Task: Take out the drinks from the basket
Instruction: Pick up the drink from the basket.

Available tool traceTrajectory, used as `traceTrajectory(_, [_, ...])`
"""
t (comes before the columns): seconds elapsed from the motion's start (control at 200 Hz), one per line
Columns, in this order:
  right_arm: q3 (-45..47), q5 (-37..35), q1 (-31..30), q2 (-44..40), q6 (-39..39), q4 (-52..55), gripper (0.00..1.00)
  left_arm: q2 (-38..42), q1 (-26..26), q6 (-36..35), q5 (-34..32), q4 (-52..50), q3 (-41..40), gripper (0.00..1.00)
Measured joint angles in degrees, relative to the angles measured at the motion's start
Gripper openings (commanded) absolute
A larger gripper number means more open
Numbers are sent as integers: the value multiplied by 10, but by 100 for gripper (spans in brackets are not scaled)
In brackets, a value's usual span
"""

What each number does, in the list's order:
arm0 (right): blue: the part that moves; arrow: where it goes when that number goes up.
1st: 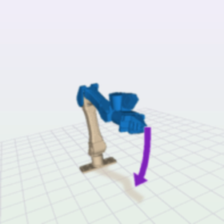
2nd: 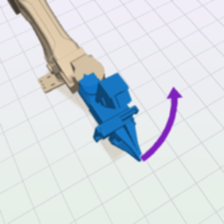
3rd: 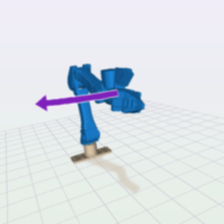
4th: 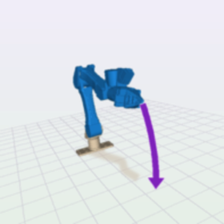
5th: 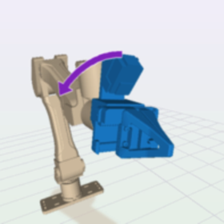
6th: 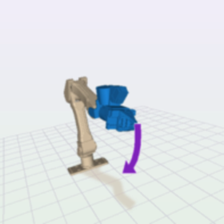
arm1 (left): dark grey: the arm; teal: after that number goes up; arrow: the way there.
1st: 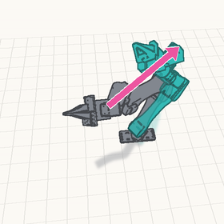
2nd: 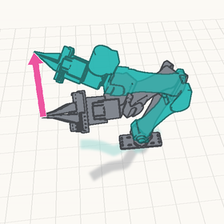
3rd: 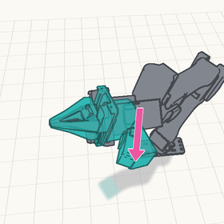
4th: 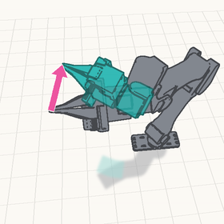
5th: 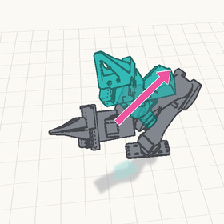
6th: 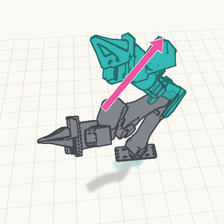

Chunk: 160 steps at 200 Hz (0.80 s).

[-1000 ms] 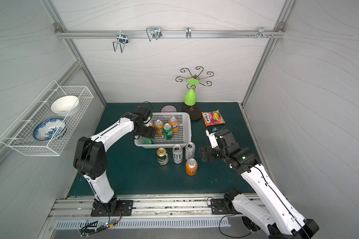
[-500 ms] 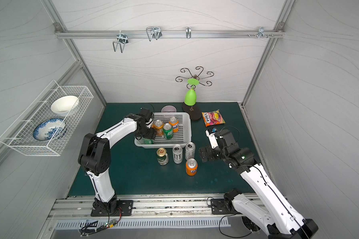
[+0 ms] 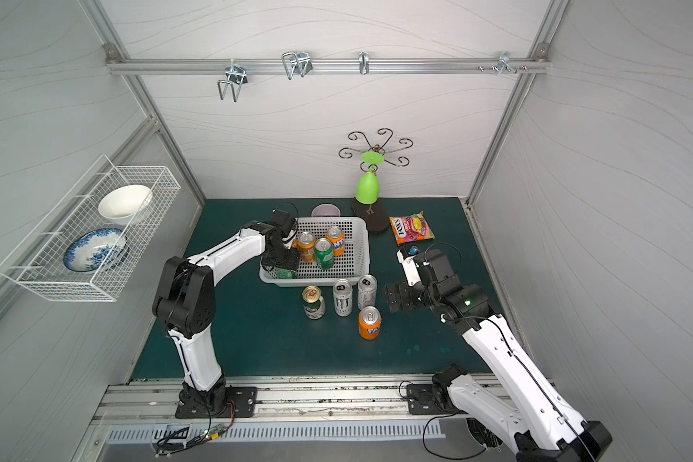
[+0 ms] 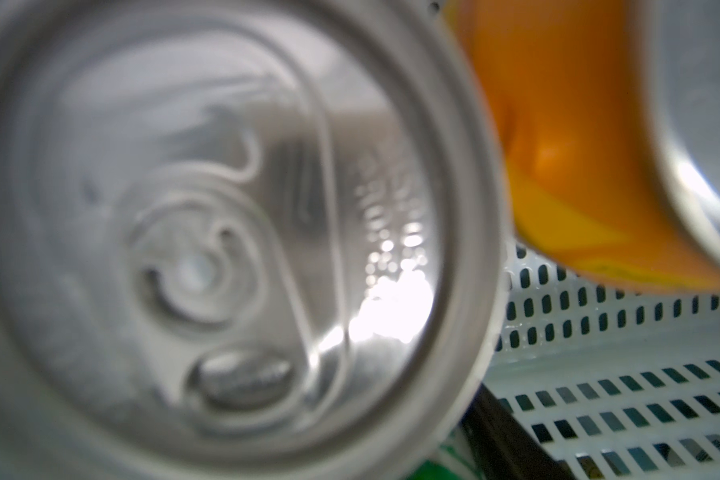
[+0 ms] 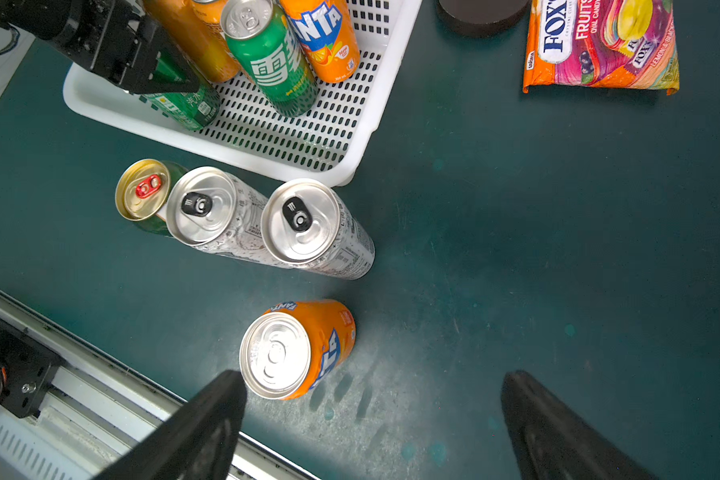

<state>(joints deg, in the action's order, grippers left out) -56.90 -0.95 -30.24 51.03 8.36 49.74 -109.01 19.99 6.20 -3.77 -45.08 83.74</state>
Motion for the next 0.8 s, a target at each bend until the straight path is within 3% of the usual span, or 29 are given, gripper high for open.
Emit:
traceTrajectory(0.485, [0,10,6,7,-4,-4,99,17,0,-1,1,-25,0,67])
traceTrajectory(0.8, [0,10,8,7,-5,-4,99,82,0,-1,4,-57,0,66])
